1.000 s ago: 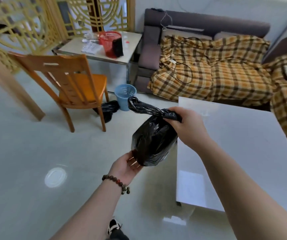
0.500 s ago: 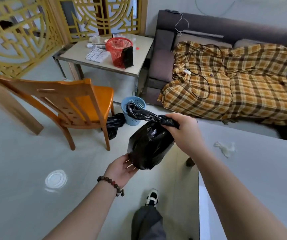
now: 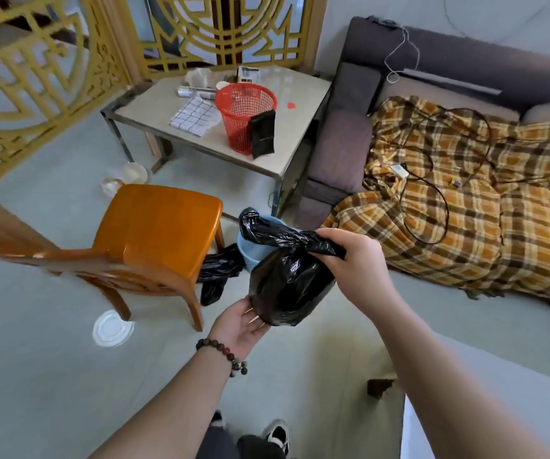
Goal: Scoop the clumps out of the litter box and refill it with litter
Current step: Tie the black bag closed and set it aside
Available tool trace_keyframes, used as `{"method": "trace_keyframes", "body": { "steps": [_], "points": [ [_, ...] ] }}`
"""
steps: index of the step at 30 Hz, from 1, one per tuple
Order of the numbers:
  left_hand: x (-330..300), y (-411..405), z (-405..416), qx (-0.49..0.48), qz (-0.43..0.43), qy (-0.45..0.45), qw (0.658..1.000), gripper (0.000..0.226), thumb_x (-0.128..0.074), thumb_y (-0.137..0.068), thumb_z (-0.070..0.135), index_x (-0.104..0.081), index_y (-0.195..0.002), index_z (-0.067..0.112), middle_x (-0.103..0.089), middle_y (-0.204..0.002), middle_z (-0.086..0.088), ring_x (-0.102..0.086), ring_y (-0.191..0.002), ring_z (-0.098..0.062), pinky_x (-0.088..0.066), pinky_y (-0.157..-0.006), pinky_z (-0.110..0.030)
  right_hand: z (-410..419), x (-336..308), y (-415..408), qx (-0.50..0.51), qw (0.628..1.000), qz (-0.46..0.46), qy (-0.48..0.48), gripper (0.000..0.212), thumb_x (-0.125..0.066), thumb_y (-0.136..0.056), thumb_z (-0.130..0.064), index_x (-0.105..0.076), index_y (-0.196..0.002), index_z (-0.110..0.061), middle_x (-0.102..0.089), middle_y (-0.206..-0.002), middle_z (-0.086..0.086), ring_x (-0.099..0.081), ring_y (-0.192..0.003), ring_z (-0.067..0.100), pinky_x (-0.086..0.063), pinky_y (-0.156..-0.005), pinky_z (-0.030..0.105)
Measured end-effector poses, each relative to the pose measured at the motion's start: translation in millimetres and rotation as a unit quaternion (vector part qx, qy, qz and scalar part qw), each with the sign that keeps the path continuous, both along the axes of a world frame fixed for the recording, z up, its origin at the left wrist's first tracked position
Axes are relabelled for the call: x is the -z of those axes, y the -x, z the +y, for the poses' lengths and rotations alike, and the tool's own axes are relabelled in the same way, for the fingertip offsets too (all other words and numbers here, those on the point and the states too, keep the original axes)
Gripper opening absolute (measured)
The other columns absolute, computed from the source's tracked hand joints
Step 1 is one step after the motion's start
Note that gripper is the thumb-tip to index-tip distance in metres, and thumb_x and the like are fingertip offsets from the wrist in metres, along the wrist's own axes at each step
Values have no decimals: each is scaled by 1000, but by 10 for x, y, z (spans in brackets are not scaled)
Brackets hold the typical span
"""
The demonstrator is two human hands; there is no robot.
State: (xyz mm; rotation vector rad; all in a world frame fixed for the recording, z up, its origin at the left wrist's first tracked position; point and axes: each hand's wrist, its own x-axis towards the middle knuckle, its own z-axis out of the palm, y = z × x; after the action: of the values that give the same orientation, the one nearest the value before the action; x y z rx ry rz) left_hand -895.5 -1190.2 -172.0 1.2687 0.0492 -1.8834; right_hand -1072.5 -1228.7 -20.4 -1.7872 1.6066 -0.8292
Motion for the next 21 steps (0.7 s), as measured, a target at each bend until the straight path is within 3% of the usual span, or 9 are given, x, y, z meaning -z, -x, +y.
{"method": "trace_keyframes", "body": {
  "steps": [4,10,14,21],
  "points": [
    [172,-85,-663,-16,4,-22,1000,26,-51,-96,14,-61,-118,2,-65,-118,-18,-59,-111,-31,-49,-97,-43,-710,234,-50,3,1000,3,-17,26,-72,-80,-8,-73,-102,-19,-69,-87,-14,-64,-84,1,-47,-75,7],
    [710,-217,-1733,-23,23,-64,997,25,-50,-97,16,-62,-116,4,-62,-120,-18,-58,-112,-31,-47,-100,-43,-1729,812,-228,61,997,-21,-50,26,-75,-76,-7,-62,-91,-24,-69,-80,-16,-66,-77,2,-54,-68,22],
    [1249,-233,-2379,-64,27,-110,992,30,-44,-100,25,-60,-114,4,-63,-113,-17,-59,-103,-29,-47,-93,-41,-2382,1348,-338,78,994,-16,-69,29,-73,-73,-1,-64,-88,-23,-64,-72,-17,-58,-68,-6,-40,-61,5],
    [2489,-230,-3302,-132,45,-130,982,53,-35,-99,48,-59,-116,4,-60,-123,-15,-54,-117,-26,-38,-106,-40,-3334,2732,-453,62,990,-28,-124,32,-70,-71,2,-65,-92,-21,-59,-70,-16,-55,-62,-5,-38,-56,5]
  ]
}}
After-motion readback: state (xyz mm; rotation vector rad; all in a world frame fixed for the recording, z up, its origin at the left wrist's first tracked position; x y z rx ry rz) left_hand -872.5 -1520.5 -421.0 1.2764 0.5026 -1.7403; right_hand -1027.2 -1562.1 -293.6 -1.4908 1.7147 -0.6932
